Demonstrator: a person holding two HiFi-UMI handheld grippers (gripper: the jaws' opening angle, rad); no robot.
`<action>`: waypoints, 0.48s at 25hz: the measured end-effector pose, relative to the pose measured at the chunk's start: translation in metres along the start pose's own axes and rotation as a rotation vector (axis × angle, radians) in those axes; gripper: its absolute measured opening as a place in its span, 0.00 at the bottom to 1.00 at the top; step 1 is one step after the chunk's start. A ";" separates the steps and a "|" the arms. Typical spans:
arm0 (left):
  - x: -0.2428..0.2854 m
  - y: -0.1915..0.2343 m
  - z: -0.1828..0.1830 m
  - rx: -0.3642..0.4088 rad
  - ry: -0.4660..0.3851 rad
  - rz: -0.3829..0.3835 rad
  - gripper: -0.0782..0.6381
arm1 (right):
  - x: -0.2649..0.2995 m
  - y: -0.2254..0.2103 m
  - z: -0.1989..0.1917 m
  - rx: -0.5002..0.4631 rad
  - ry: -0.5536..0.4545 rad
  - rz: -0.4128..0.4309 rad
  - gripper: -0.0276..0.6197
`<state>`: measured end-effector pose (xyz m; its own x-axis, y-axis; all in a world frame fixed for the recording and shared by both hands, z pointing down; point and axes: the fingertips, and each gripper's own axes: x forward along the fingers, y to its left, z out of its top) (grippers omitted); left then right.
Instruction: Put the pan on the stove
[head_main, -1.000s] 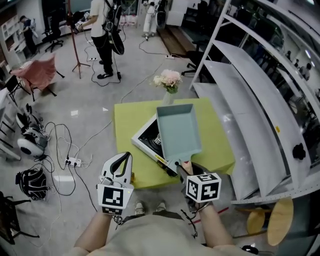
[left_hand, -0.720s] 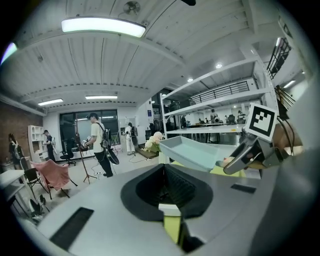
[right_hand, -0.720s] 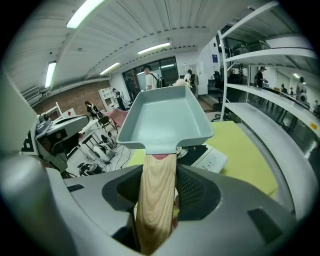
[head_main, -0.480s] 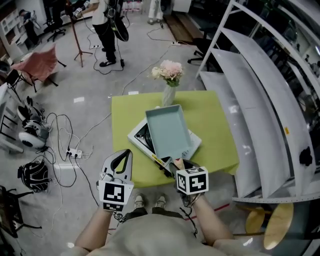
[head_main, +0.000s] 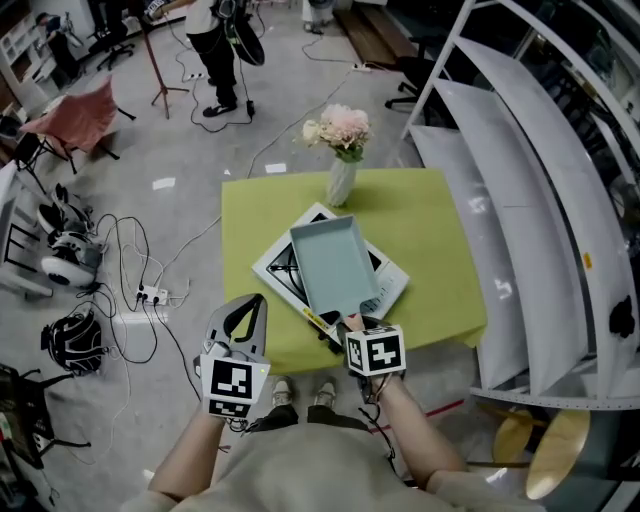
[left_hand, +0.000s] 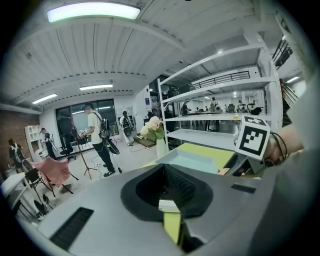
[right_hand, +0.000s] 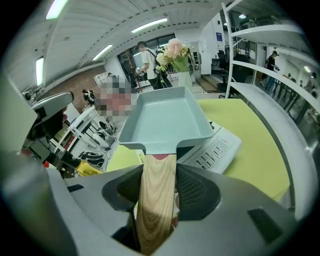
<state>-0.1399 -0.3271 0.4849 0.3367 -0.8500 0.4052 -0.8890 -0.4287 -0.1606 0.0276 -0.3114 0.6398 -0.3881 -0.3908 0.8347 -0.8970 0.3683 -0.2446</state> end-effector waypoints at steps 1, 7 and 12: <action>0.002 -0.001 -0.001 0.002 0.005 -0.002 0.12 | 0.003 -0.001 0.000 -0.001 0.008 0.000 0.33; 0.009 -0.006 0.000 0.005 0.016 -0.009 0.12 | 0.013 -0.005 -0.001 -0.018 0.039 -0.012 0.33; 0.010 -0.010 0.001 0.008 0.021 -0.014 0.12 | 0.019 -0.008 -0.006 -0.027 0.056 -0.030 0.33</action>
<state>-0.1278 -0.3314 0.4896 0.3423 -0.8376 0.4258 -0.8817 -0.4429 -0.1625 0.0283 -0.3165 0.6607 -0.3479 -0.3541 0.8681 -0.9016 0.3801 -0.2063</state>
